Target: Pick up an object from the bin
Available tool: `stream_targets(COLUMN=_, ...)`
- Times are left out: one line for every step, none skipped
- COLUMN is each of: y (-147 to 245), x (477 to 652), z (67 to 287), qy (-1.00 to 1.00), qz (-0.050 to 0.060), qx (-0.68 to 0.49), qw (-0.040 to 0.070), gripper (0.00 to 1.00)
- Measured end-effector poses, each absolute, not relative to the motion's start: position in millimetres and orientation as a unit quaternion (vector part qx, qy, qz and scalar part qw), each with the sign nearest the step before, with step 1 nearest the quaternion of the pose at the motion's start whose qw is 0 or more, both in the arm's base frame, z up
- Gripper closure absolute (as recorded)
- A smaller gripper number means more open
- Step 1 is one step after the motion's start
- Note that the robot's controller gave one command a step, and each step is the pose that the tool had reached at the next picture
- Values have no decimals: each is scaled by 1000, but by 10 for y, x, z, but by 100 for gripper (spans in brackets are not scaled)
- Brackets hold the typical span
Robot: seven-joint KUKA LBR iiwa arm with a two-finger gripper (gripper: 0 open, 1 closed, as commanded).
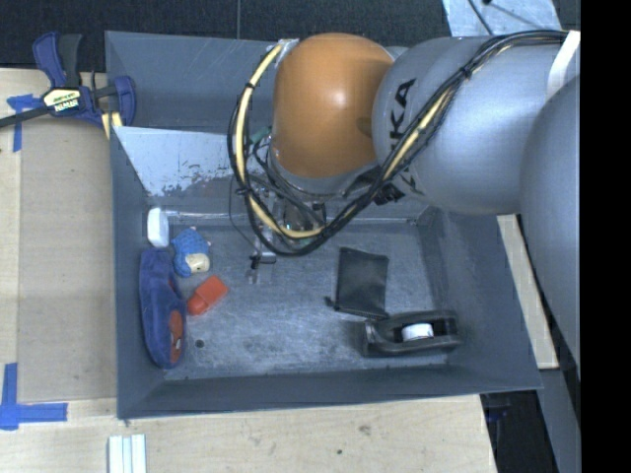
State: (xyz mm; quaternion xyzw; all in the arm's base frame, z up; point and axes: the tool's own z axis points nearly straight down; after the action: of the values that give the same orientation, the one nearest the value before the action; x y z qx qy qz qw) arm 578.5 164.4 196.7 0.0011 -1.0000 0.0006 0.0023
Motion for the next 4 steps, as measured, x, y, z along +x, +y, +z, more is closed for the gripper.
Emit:
stream_targets(y=2161, x=5781, z=742, qy=-994, qz=-1, qx=112, qw=-7, gripper=0)
stream_targets(y=2172, x=5785, z=793, qy=-994, qz=-2, qx=112, qw=-6, gripper=100)
stream_targets(y=2288, x=5845, z=2775, qy=-992, qz=-1, qx=124, qw=-6, gripper=100)
stream_targets(y=2244, x=6138, z=1824, qy=-977, qz=0, qx=215, qw=1, gripper=100)
